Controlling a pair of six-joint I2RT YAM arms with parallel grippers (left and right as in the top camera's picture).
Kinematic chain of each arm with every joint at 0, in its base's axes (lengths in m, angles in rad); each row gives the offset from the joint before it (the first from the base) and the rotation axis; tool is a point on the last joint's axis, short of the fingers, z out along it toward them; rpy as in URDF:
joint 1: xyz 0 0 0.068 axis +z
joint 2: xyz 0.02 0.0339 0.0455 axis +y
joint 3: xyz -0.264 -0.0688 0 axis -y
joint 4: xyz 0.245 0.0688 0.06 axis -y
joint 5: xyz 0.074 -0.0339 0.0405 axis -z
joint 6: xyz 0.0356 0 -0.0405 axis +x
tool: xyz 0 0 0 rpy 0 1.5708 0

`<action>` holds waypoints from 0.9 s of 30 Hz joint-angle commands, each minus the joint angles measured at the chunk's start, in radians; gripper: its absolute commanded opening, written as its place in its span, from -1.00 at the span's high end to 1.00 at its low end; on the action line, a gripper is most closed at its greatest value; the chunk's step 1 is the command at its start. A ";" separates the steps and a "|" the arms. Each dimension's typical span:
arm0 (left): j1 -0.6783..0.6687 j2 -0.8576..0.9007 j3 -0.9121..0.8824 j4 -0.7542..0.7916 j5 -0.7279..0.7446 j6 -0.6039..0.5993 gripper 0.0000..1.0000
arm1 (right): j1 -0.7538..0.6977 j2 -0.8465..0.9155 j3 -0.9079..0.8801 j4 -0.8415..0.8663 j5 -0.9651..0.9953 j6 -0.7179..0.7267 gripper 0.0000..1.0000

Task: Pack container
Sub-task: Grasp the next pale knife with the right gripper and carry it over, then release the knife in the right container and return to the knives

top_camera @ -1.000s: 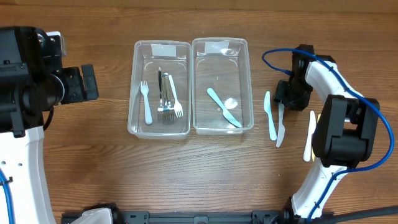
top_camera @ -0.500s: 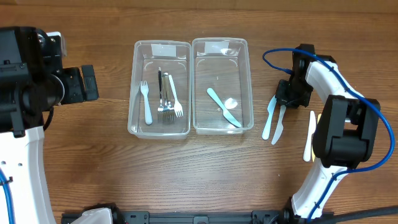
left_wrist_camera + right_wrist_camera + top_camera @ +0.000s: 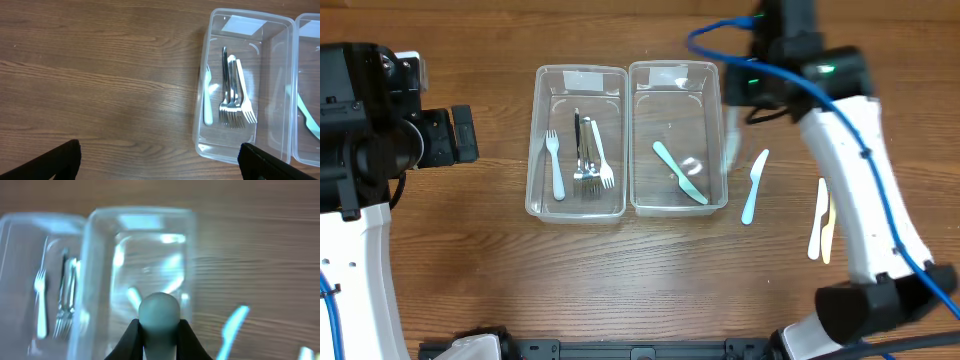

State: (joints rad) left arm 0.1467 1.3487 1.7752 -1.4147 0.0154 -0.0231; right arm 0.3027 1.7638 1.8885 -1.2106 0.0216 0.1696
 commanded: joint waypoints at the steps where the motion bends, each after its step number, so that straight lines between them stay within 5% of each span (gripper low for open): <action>1: 0.010 0.006 -0.007 0.002 0.011 0.019 -1.00 | 0.084 0.124 -0.021 0.031 -0.002 0.018 0.79; 8: 0.010 0.006 -0.007 0.002 0.011 0.019 -1.00 | 0.132 0.329 -0.021 0.076 -0.002 0.017 0.67; 9: 0.010 0.006 -0.007 0.001 0.011 0.019 -1.00 | 0.132 0.338 -0.021 0.076 -0.002 0.014 0.56; 11: 0.010 0.006 -0.007 0.002 0.011 0.019 -1.00 | 0.132 0.333 -0.021 0.085 0.003 0.013 -0.20; 16: 0.010 0.006 -0.007 0.001 0.011 0.020 -1.00 | 0.118 0.261 0.056 0.029 0.072 0.048 -0.30; 19: 0.010 0.006 -0.007 0.001 0.011 0.020 -1.00 | 0.079 0.161 0.099 0.003 0.136 0.108 -0.53; 20: 0.010 0.006 -0.007 0.001 0.011 0.020 -1.00 | 0.044 0.109 0.099 -0.001 0.135 0.153 -0.79; 22: 0.010 0.006 -0.007 0.001 0.011 0.020 -1.00 | -0.042 0.034 0.099 -0.037 0.116 0.210 -0.96; 27: 0.010 0.006 -0.007 0.001 0.011 0.019 -1.00 | -0.288 -0.013 0.077 -0.193 0.051 0.235 -1.00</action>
State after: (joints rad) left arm 0.1467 1.3487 1.7752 -1.4143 0.0151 -0.0227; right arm 0.0952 1.7309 1.9846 -1.3632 0.0925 0.3649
